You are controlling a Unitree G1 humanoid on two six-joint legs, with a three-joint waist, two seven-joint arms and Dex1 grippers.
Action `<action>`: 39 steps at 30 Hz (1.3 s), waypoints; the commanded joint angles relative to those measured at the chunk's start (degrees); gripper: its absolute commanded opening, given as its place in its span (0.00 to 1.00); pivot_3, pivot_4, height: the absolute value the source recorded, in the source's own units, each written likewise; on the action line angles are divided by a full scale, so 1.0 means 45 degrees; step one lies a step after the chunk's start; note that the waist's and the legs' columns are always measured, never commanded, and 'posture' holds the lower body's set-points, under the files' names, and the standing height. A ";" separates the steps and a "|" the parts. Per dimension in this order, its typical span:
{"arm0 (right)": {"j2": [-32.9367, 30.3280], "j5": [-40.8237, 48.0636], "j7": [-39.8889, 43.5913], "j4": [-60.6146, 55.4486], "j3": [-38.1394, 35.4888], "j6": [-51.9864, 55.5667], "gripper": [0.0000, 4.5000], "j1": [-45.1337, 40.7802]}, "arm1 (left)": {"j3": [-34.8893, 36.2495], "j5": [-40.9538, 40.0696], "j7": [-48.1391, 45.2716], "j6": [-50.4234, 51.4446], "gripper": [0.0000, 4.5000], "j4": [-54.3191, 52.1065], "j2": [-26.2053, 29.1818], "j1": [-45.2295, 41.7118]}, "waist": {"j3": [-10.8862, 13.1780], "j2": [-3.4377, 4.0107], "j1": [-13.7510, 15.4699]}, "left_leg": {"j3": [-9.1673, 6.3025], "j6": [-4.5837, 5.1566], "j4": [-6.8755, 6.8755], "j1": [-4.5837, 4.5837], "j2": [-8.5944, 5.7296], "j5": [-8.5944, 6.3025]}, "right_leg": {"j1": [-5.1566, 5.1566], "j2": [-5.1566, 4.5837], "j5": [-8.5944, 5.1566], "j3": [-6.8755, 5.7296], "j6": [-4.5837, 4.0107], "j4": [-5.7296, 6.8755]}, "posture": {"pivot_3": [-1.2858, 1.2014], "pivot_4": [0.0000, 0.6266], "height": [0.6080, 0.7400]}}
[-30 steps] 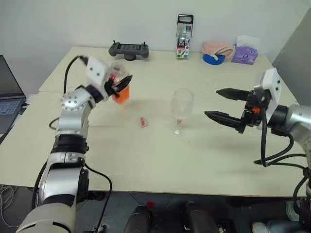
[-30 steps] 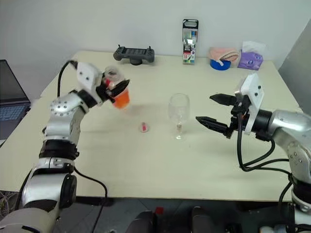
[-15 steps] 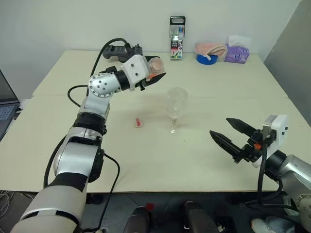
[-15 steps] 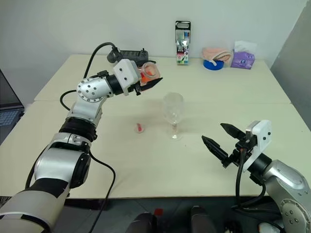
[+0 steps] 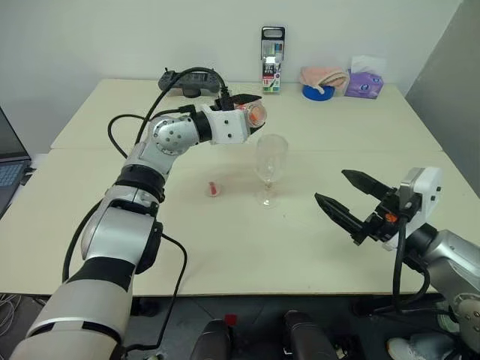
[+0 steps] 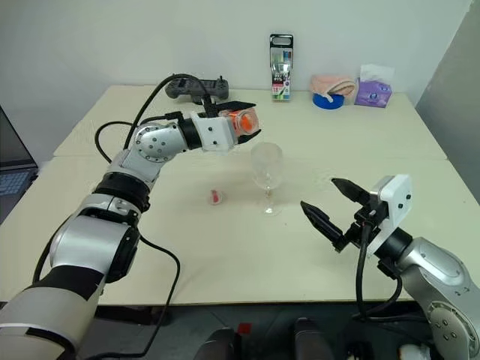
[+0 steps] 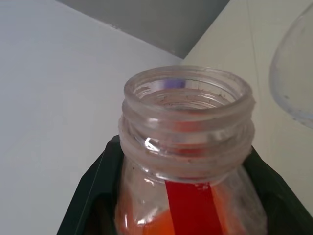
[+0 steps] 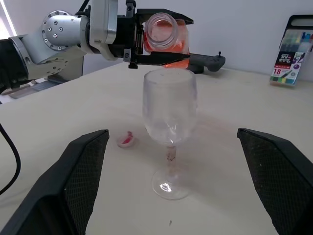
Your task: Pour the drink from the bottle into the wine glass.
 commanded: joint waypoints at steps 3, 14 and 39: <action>-0.0398 0.0376 -0.0064 -0.0420 0.0117 -0.0282 1.00 -0.0346 | -0.0305 0.0816 0.1483 -0.0627 0.48 0.0263 0.0269 -0.0750 | 0.0000 0.0000 -0.0002 | 0.0001 0.0000 0.0002 0.0004 -0.0001 0.0000 | 0.0001 -0.0001 0.0000 0.0001 0.0000 0.0005 | 0.52 0.24 1.00; -0.0860 0.0973 -0.0132 -0.0567 0.0347 -0.0242 1.00 -0.0509 | -0.1653 0.3325 0.4759 -0.1071 0.48 0.0540 0.0711 -0.1322 | 0.0001 -0.0001 0.0000 | 0.0001 0.0000 0.0003 0.0001 -0.0001 0.0000 | 0.0000 -0.0001 0.0000 0.0000 0.0001 0.0006 | 0.52 0.24 1.00; -0.1357 0.1355 -0.0407 -0.0504 0.0819 -0.0223 1.00 -0.1043 | -0.3055 0.5084 0.7214 -0.1182 0.48 0.0744 0.0875 -0.2089 | 0.0001 -0.0001 -0.0002 | 0.0005 0.0000 0.0003 0.0001 -0.0001 0.0000 | -0.0001 -0.0002 -0.0001 0.0002 0.0001 0.0008 | 0.52 0.24 1.00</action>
